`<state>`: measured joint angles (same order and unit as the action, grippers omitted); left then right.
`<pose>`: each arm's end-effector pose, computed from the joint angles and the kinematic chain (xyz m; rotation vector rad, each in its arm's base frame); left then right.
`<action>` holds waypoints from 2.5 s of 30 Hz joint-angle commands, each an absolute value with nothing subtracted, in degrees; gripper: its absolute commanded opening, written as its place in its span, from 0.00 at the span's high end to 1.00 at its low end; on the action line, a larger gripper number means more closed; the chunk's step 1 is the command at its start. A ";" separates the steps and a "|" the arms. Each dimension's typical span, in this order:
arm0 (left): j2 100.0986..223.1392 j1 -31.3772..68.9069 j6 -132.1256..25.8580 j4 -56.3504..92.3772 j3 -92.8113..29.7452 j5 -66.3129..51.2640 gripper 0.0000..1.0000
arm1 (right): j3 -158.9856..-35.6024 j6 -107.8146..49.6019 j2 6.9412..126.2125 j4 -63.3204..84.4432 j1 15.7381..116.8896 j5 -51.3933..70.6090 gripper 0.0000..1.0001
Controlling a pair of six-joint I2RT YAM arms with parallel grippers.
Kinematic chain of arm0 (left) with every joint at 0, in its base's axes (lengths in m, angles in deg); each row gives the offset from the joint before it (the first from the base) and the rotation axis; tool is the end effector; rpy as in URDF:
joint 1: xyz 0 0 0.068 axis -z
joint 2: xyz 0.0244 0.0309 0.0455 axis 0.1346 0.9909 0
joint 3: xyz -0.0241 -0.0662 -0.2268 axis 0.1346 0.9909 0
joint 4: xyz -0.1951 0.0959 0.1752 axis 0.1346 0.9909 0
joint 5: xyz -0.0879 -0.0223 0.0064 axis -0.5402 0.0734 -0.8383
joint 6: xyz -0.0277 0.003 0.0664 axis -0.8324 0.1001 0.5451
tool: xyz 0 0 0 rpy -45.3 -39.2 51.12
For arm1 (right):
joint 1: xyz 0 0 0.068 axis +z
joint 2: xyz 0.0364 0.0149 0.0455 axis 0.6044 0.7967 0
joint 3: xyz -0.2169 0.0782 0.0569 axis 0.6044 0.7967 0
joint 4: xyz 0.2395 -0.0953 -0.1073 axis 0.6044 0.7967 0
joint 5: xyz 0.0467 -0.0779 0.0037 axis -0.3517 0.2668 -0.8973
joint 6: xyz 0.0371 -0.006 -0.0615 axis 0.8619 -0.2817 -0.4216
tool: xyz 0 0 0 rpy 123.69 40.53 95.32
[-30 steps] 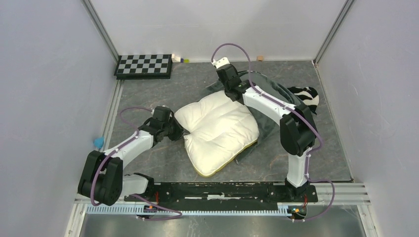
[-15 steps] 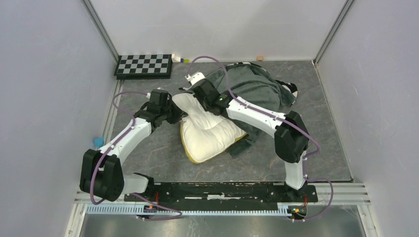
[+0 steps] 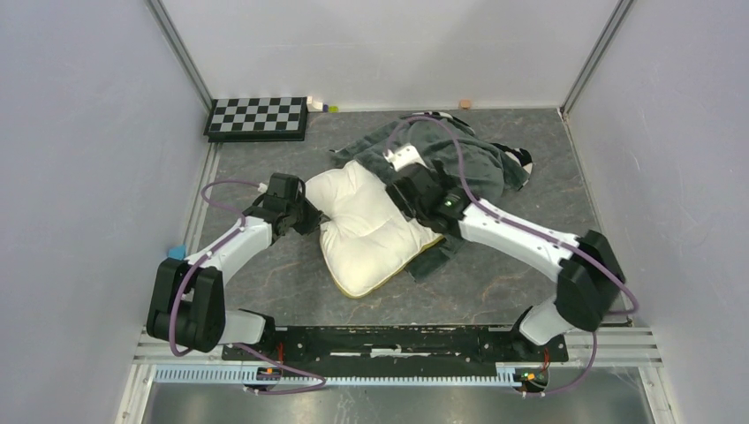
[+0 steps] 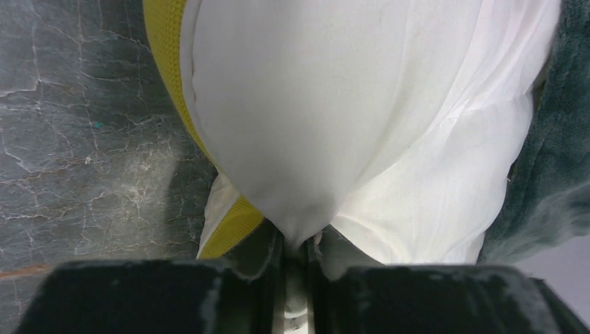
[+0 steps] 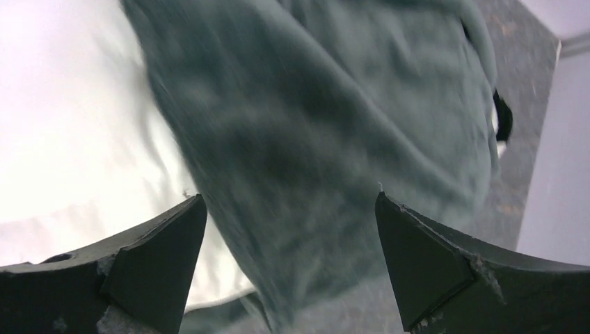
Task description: Put the pillow into the pillowcase
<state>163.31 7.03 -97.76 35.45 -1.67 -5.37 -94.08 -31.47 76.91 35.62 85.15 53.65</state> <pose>0.2938 -0.0841 0.1315 -0.8589 2.4103 -0.6498 0.2816 0.2596 0.2258 -0.5253 2.1176 -0.2388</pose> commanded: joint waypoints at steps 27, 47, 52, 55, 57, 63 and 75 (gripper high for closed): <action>159.87 22.41 -99.78 25.00 7.50 5.66 0.26 | -80.04 -23.45 66.78 32.80 87.54 60.30 0.99; 142.84 24.09 -90.08 56.64 -25.19 15.43 0.98 | -110.11 -24.74 70.61 42.65 89.68 52.40 1.00; 147.48 24.43 -92.86 51.85 -22.29 10.06 0.98 | -125.55 -25.46 75.52 45.99 100.15 51.37 1.00; 149.30 24.35 -92.28 51.55 -24.44 9.70 0.98 | -127.01 -24.63 78.06 44.78 103.10 46.67 1.00; 148.29 24.35 -90.75 52.83 -29.12 11.08 0.98 | -122.46 -24.01 78.12 43.60 102.56 48.10 1.00; 148.08 24.28 -87.59 58.66 -40.50 13.62 0.98 | -101.27 -18.63 73.45 37.46 92.91 42.74 1.00; 153.41 24.44 -98.50 41.98 -9.64 6.23 0.98 | -114.30 -18.48 77.67 37.87 100.48 40.59 1.00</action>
